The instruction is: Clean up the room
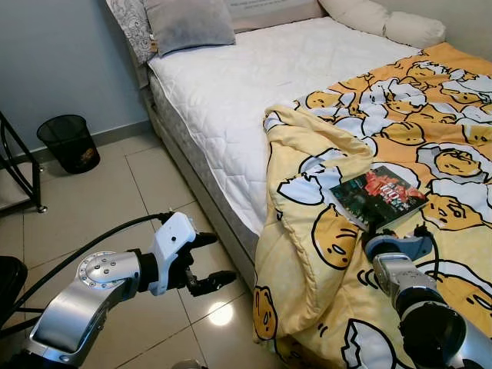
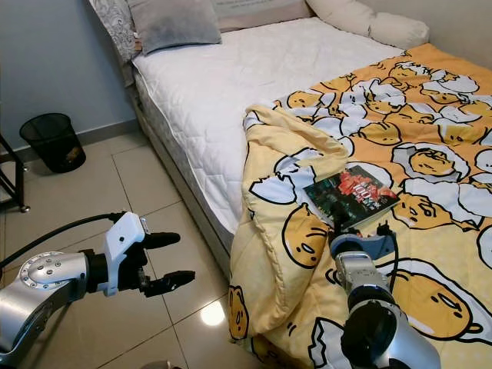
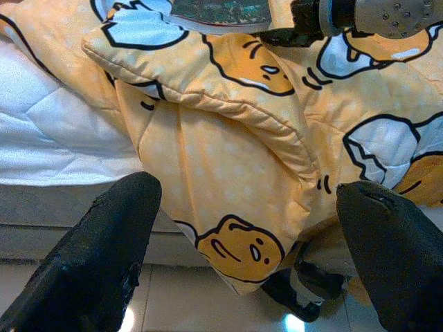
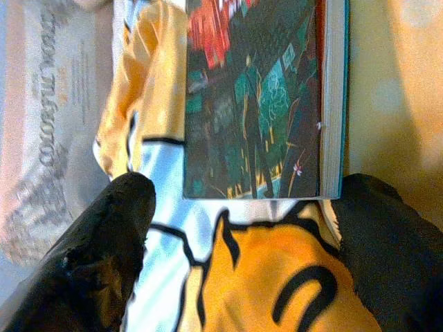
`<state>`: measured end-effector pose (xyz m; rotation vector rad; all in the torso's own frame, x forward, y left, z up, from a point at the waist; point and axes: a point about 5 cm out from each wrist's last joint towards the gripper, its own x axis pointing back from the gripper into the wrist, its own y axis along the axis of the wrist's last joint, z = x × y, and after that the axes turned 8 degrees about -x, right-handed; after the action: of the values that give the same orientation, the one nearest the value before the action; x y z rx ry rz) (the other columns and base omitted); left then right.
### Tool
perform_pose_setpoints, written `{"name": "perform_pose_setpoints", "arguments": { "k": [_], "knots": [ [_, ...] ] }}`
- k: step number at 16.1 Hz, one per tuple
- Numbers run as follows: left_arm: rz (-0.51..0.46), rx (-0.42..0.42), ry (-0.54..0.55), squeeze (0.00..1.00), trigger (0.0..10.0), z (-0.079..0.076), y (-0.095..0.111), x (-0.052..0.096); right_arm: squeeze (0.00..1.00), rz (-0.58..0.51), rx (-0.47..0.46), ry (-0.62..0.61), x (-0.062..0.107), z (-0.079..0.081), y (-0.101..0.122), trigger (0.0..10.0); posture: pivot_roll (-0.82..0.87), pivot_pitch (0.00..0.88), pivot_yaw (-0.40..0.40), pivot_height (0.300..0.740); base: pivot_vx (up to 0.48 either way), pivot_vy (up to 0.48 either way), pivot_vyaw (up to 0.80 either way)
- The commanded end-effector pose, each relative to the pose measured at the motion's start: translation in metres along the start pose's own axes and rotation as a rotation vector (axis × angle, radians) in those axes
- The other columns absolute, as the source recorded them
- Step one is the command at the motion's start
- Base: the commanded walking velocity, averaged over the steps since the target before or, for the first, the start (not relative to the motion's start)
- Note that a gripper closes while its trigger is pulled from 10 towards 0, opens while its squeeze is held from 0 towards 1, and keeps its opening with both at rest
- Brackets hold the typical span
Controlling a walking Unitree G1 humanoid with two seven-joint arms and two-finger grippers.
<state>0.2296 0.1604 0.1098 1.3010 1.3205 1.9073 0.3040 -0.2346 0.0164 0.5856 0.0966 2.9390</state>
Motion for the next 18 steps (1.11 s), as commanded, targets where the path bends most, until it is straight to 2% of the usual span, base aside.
{"name": "perform_pose_setpoints", "arguments": {
  "k": [1, 6, 18],
  "knots": [
    [-0.013, -0.02, 0.008, 0.76, 10.0, 0.0005, 0.0034, 0.0026, 0.0, -0.026, -0.023, 0.045, -0.0031, 0.0098, 0.0006, 2.9, 0.09, 0.0, 0.03, 0.74, 0.0, 0.0, 0.0],
    [-0.012, -0.023, 0.007, 0.76, 10.0, 0.0011, 0.0025, 0.0013, 0.0, -0.027, -0.018, 0.051, -0.0041, 0.0121, -0.0023, 0.0, 0.09, 0.0, 0.032, 0.74, 0.0, 0.0, 0.0],
    [-0.021, -0.026, 0.008, 0.76, 10.0, 0.0012, 0.0056, -0.004, 0.0, -0.023, 0.013, 0.033, -0.0043, 0.0113, -0.0014, 0.0, 0.08, 0.0, 0.029, 0.74, 0.0, 0.0, 0.0]
  ]
}}
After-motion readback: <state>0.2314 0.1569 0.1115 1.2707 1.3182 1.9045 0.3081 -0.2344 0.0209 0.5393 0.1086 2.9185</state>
